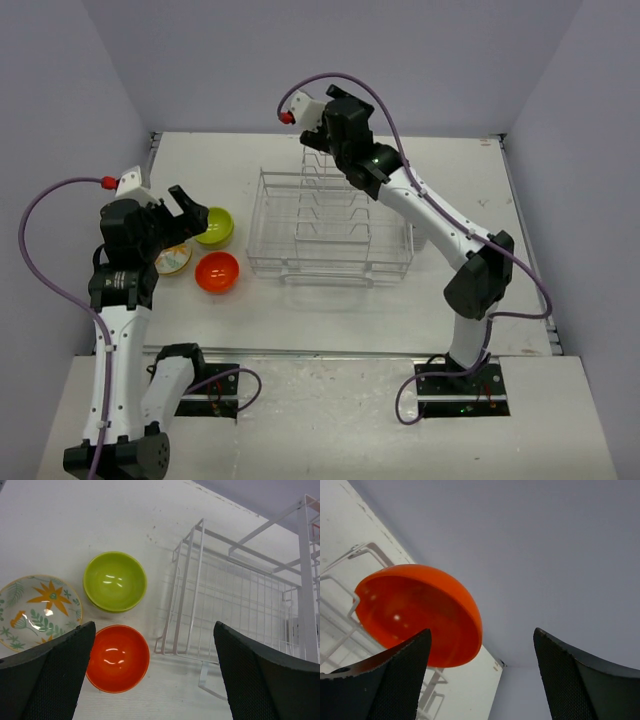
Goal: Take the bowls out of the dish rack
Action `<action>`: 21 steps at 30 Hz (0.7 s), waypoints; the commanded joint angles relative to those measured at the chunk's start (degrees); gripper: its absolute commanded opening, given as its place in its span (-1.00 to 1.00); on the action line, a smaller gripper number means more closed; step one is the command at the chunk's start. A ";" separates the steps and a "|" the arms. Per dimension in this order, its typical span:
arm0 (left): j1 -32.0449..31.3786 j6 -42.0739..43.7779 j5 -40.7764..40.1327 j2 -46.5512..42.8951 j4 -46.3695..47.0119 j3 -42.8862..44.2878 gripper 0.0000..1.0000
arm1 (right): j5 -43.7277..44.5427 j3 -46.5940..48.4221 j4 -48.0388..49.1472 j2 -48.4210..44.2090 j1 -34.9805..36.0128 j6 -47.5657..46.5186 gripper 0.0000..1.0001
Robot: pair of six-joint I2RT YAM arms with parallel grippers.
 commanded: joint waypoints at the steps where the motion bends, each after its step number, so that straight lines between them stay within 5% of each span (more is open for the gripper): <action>1: -1.36 2.47 -1.48 0.03 -0.39 2.00 1.00 | -0.10 3.60 7.05 3.22 -2.25 -5.86 0.65; 6: -2.50 2.47 -2.01 0.29 -0.21 2.17 1.00 | 0.34 3.34 12.05 7.89 -3.40 -9.29 0.28; 10: -3.03 2.56 -2.54 0.55 -0.13 2.44 1.00 | 0.78 2.47 15.40 7.72 -3.49 -9.64 -0.53; 13: -3.03 2.47 -2.45 0.99 0.57 2.00 1.00 | 1.13 0.45 17.69 6.66 -3.49 -10.78 -0.77; 14: -3.03 2.47 -2.28 1.17 0.75 2.00 1.00 | 1.48 -0.17 19.26 6.40 -3.49 -10.87 -1.00; 21: -3.12 2.47 -2.45 1.35 0.84 2.08 1.00 | 3.59 -4.48 25.24 3.32 -3.49 -12.54 -1.00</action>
